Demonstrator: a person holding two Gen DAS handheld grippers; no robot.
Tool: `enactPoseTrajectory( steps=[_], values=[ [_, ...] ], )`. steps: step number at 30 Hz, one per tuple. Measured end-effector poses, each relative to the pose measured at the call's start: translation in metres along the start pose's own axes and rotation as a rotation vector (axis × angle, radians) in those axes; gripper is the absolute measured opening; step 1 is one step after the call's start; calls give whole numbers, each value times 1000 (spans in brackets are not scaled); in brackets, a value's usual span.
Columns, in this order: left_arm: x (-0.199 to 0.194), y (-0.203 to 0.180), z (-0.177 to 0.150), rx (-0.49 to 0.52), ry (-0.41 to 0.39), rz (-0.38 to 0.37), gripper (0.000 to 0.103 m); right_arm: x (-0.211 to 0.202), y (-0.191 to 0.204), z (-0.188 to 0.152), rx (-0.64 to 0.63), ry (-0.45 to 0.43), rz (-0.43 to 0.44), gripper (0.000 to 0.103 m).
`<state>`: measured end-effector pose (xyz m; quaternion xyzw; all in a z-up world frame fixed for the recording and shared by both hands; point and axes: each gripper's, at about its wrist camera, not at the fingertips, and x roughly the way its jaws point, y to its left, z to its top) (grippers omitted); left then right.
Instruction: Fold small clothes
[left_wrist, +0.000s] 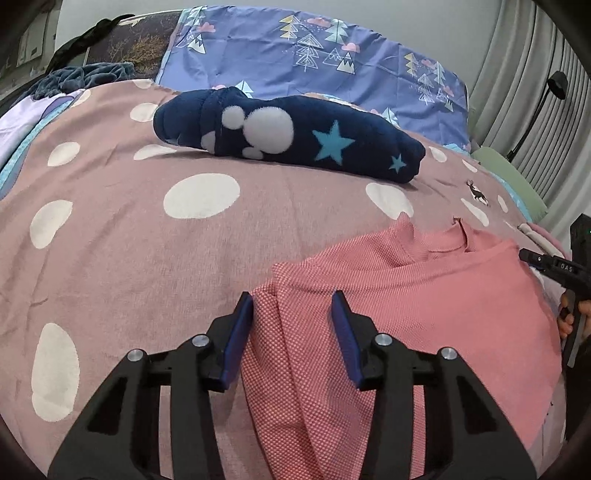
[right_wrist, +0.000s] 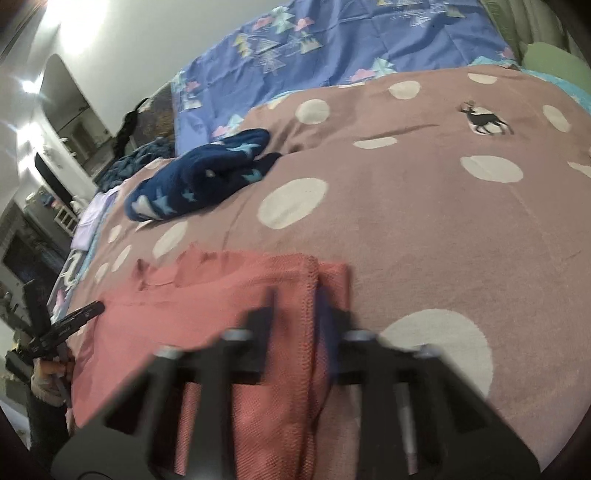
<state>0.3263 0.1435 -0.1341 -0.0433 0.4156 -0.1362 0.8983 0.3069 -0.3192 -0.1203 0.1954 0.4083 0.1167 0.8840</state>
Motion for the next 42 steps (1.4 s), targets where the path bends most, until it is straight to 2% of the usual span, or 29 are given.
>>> enactPoseTrajectory(
  steps=[1,3,6,11,12,13,14,15,17,18,21,25,28,35,39,42],
  values=[
    [-1,-3,0,15,-9,3,26,-4,0,1,15,-21,19,5],
    [-9,-8,2,43,-38,18,8,-15,1,2,24,-68,27,5],
    [-21,-15,4,89,-85,23,8,-31,6,7,31,-118,59,5],
    [-18,-23,8,155,-82,77,8,-31,20,12,-13,-120,51,5],
    [-13,-22,9,157,-67,72,13,-29,20,12,-15,-116,46,5],
    [-9,-20,10,151,-50,68,32,-26,20,11,-15,-109,38,5],
    [-5,-18,10,143,-34,66,42,-24,18,9,-12,-101,34,5],
    [-1,-17,10,141,-25,61,47,-21,16,8,-6,-91,30,5],
    [8,-16,10,146,2,61,47,-14,10,5,10,-72,23,5],
    [11,-15,12,145,8,58,45,-12,8,3,17,-66,20,5],
    [9,-19,16,166,-20,48,7,-8,2,2,39,-60,16,5],
    [-9,-30,21,229,-90,73,6,-14,6,3,24,-82,21,5],
    [-16,-36,22,266,-107,78,5,-19,10,4,18,-101,28,5],
    [-31,-39,34,256,-160,85,5,-31,14,14,21,-165,47,5],
    [-19,-39,41,267,-148,122,5,-18,13,24,24,-161,35,5],
    [1,-28,45,240,-129,165,5,7,4,27,36,-116,8,5]
  ],
)
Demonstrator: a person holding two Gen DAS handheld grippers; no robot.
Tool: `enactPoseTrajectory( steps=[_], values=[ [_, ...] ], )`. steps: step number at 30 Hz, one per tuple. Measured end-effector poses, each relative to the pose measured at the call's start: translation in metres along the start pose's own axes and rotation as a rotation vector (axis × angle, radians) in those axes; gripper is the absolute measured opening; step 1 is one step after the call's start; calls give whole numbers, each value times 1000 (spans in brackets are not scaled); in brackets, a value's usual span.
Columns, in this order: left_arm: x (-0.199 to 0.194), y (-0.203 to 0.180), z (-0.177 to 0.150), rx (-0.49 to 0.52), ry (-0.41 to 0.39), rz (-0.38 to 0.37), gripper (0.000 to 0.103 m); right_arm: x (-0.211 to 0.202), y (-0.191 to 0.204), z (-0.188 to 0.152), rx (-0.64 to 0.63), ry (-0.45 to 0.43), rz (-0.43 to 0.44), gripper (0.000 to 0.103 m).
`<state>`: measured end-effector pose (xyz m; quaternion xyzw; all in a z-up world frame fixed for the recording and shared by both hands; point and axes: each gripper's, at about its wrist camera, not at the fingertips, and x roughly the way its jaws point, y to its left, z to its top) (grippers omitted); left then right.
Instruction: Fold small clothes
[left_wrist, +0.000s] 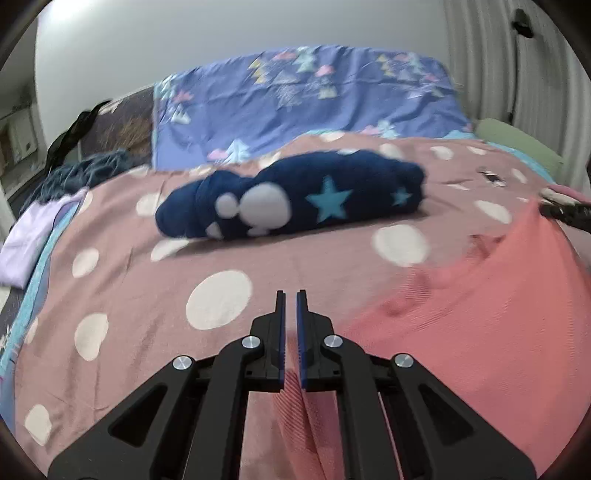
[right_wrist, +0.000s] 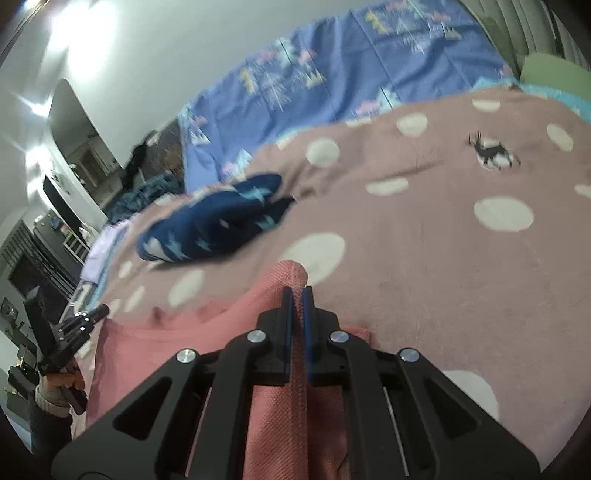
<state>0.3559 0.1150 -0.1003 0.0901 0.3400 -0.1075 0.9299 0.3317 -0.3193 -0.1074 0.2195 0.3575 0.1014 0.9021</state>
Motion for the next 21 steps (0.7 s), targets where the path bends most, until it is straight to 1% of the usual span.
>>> enactPoseTrajectory(
  steps=[1,3,5,6,7,8,9,10,15,17,18,19,21],
  values=[
    [10,5,-3,-26,20,-10,5,11,-6,-2,20,31,-3,5],
    [24,9,-12,-47,65,-26,5,25,-16,-8,50,75,-1,6],
    [26,11,-17,-71,90,-53,5,28,-26,-12,83,86,34,5],
    [22,13,-18,-93,81,-74,8,28,-29,-12,96,86,49,5],
    [17,16,-18,-112,71,-99,15,27,-31,-12,107,87,61,5],
    [13,18,-19,-134,61,-129,21,27,-32,-13,106,85,63,5],
    [6,22,-19,-158,55,-166,34,27,-31,-14,103,84,62,5],
    [4,22,-20,-160,57,-175,37,27,-31,-15,99,81,61,5],
    [12,15,-22,-112,127,-162,37,25,-32,-17,112,75,73,5],
    [14,14,-21,-103,133,-165,25,24,-33,-18,113,71,77,5],
    [13,12,-18,-88,126,-160,15,24,-34,-19,114,70,80,5],
    [12,11,-17,-74,120,-152,7,25,-35,-20,117,70,83,5],
    [7,7,-10,-36,107,-132,5,26,-36,-20,125,68,93,5]
  ],
)
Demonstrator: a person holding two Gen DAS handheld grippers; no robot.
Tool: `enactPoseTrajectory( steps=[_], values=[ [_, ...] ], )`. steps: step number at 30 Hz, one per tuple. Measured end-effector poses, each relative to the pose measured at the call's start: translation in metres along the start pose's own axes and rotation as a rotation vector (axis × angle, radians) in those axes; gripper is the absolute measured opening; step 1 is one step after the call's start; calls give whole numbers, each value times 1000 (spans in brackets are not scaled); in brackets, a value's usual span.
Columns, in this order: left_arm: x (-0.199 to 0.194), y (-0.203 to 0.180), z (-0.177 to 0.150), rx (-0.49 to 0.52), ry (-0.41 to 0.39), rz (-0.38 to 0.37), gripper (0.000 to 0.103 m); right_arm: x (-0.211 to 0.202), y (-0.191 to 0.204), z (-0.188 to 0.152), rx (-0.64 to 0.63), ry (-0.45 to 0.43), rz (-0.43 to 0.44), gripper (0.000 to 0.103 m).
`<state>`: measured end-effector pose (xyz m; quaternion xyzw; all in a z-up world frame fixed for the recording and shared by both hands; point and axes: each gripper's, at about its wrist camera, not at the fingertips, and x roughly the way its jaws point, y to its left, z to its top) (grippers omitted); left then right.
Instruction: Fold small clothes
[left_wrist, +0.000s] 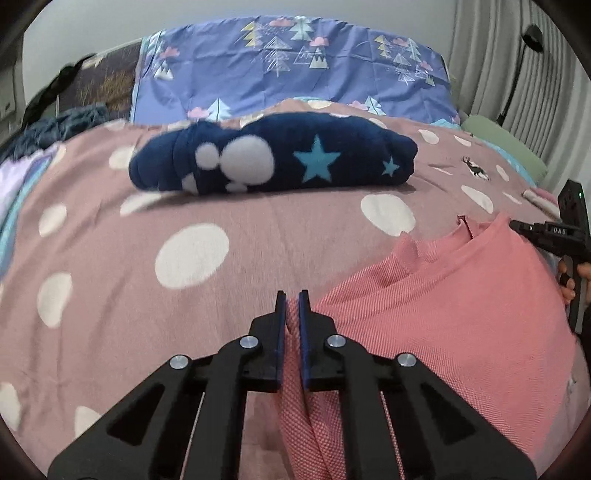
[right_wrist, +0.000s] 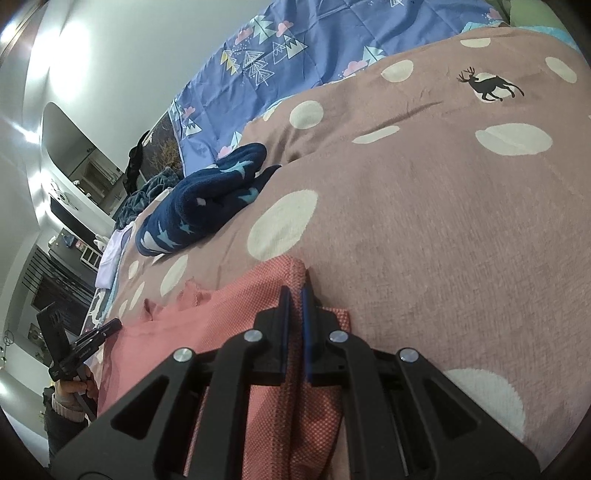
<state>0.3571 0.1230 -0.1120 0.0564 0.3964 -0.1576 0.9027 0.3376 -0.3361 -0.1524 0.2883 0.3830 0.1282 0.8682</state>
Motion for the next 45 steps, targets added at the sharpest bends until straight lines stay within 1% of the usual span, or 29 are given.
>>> enactPoseTrajectory(
  steps=[3,7,8,9,11,12,13,16,18,20,21,22,24,26,27,28,30,31,33,35,36,37,38,39,41,42,43,44,45],
  values=[
    [-6,-5,7,41,-8,11,4,-1,-2,0,5,-2,10,5],
    [-12,-9,16,63,-25,62,4,-2,-3,0,4,-13,17,5],
    [-11,-7,18,58,-29,72,4,-4,-3,0,6,-25,18,5],
    [-10,-6,21,52,-36,90,4,-11,-3,-1,5,-59,18,6],
    [-2,-3,23,60,-34,142,1,-22,0,2,-5,-119,26,3],
    [3,-1,22,63,-29,175,0,-25,1,4,-9,-134,38,3],
    [15,5,19,53,-1,195,0,-26,2,4,-11,-135,47,3],
    [37,14,5,17,80,183,0,-17,-5,4,16,-100,41,3],
    [37,14,-1,13,80,190,0,-13,-13,6,61,-76,72,3],
    [27,16,-2,-21,81,172,7,-12,-18,7,90,-62,97,4],
    [23,16,-2,-34,82,169,21,-13,-19,7,100,-58,103,5],
    [13,16,-1,-42,70,185,31,-15,-22,7,116,-58,106,8],
    [-1,8,1,-40,51,206,33,-18,-24,8,130,-46,113,9],
    [-21,-12,3,-22,33,200,36,-21,-26,9,136,-20,121,12],
    [-32,-32,2,1,21,184,43,-22,-26,11,130,-7,117,13],
    [-40,-54,0,32,11,159,45,-23,-26,12,116,13,115,13],
    [-52,-95,-6,97,1,89,46,-22,-26,14,101,34,121,16],
    [-58,-128,-13,149,2,30,52,-21,-25,13,97,52,122,17],
    [-64,-194,-30,259,0,-63,58,-20,-25,14,94,73,116,17],
    [-65,-249,-47,346,8,-133,59,-21,-23,15,83,105,104,17],
    [-63,-269,-54,374,14,-157,63,-21,-22,16,74,118,99,17],
    [-60,-297,-63,415,25,-184,67,-22,-22,17,65,128,95,17],
    [-56,-326,-73,466,32,-205,69,-24,-21,18,55,137,94,17],
    [-54,-339,-79,498,35,-210,71,-25,-22,18,48,146,94,18],
    [-46,-376,-94,603,39,-199,72,-28,-25,19,44,170,100,25],
    [-41,-391,-101,659,36,-164,72,-27,-26,18,43,191,116,26],
    [-38,-400,-104,692,23,-126,74,-25,-27,18,38,215,128,27],
    [-36,-405,-105,712,5,-99,75,-24,-28,17,33,233,135,28],
    [-35,-407,-104,714,-5,-88,75,-23,-28,17,30,250,143,29]
  ],
)
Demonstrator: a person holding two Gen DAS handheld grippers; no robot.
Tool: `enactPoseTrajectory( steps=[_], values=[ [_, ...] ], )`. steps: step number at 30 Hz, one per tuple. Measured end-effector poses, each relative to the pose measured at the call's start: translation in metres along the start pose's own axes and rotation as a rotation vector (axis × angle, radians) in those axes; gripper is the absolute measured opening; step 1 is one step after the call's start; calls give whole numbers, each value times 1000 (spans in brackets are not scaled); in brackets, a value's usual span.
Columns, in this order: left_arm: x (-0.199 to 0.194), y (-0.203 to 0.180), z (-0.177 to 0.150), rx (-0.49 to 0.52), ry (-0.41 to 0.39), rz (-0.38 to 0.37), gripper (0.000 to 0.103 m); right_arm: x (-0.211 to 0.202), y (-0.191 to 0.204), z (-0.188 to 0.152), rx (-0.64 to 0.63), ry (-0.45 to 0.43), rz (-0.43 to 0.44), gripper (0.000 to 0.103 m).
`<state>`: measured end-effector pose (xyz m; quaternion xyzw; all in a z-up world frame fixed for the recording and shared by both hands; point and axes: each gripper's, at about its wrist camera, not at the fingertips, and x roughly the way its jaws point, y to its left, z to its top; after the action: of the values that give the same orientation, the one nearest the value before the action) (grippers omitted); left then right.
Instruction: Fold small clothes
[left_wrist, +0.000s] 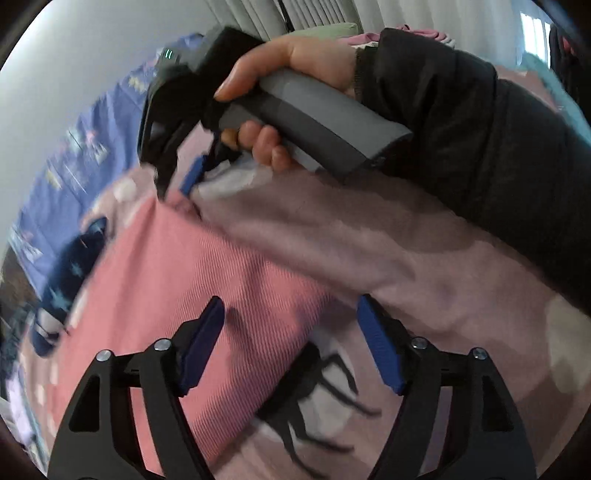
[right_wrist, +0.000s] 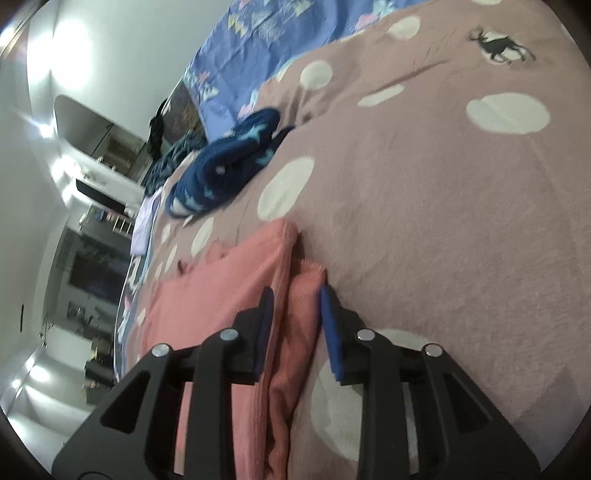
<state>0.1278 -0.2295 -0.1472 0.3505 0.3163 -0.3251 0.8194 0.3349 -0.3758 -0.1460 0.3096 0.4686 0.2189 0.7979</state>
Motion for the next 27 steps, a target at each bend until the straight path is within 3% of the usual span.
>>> enactPoseTrajectory(
  steps=[3,5,7,8,9,10,11,15,16,20,22,24,27],
  values=[
    [2,9,3,-74,18,-31,75,1,3,-1,-11,32,39,45],
    [6,14,2,-110,26,-58,63,4,9,-2,-36,43,52,58],
    [10,14,3,-146,38,-93,40,12,17,-4,-77,46,26,60],
    [11,15,3,-161,36,-107,35,16,21,-5,-100,37,4,59],
    [11,16,3,-169,34,-119,22,20,25,-6,-121,18,-13,53],
    [12,17,4,-176,34,-134,16,22,29,-7,-142,-25,-48,22],
    [12,17,5,-179,28,-147,15,24,29,-8,-142,-47,-73,8],
    [8,14,-2,-177,-8,-214,13,-6,34,-4,-107,-147,71,7],
    [10,14,-4,-184,-7,-233,11,-9,34,-4,-115,-162,69,6],
    [19,26,-7,-242,-15,-290,11,16,17,-4,-109,-121,-67,6],
    [22,32,-10,-270,-18,-317,12,21,11,-4,-101,-118,-58,6],
    [20,32,-12,-274,-19,-321,12,9,13,-3,-100,-163,-41,6],
    [20,29,-10,-260,-16,-305,12,-19,11,-4,-99,-293,-124,6]
  ],
)
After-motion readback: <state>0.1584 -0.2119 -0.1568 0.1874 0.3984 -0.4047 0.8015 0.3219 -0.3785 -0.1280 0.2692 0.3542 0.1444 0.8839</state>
